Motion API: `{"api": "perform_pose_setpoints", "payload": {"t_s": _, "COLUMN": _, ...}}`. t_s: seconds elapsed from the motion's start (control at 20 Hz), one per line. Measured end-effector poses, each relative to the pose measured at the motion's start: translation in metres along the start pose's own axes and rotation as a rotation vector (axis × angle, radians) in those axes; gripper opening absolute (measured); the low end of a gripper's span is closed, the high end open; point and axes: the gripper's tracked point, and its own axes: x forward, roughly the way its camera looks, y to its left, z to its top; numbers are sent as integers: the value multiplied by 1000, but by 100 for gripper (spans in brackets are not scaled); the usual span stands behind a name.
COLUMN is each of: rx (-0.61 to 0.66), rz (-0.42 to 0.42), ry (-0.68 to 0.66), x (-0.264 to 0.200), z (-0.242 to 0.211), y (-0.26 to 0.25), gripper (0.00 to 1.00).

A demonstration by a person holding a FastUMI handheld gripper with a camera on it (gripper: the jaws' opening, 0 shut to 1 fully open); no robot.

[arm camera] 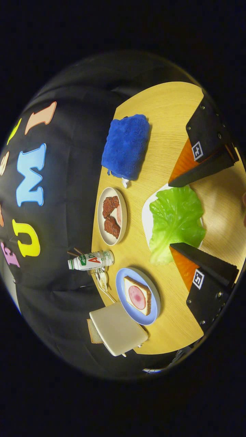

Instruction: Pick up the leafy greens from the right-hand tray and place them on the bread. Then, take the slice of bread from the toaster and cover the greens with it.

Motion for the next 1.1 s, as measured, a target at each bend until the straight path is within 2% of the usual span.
{"api": "perform_pose_setpoints", "payload": {"t_s": 0.2, "rx": -55, "rz": -25, "ry": 91, "x": 19, "z": -17, "y": -1, "gripper": 99}}
{"api": "perform_pose_setpoints", "payload": {"t_s": 0.3, "rx": -51, "rz": 18, "ry": 100, "x": 28, "z": -20, "y": 9, "gripper": 99}}
{"api": "perform_pose_setpoints", "payload": {"t_s": 0.35, "rx": -32, "rz": 35, "ry": 119, "x": 25, "z": -17, "y": 14, "gripper": 83}}
{"api": "perform_pose_setpoints", "payload": {"t_s": 0.4, "rx": -36, "rz": 33, "ry": 115, "x": 25, "z": -17, "y": 14, "gripper": 73}}
{"api": "perform_pose_setpoints", "payload": {"t_s": 0.55, "rx": 37, "rz": 38, "ry": 104, "x": 25, "z": -16, "y": 17, "gripper": 5}}
{"api": "perform_pose_setpoints", "payload": {"t_s": 0.7, "rx": 60, "rz": 30, "ry": 92, "x": 23, "z": -13, "y": 15, "gripper": 5}}
{"api": "perform_pose_setpoints", "payload": {"t_s": 1.1, "rx": 79, "rz": 42, "ry": -61, "x": -18, "z": 40, "y": 18, "gripper": 5}}
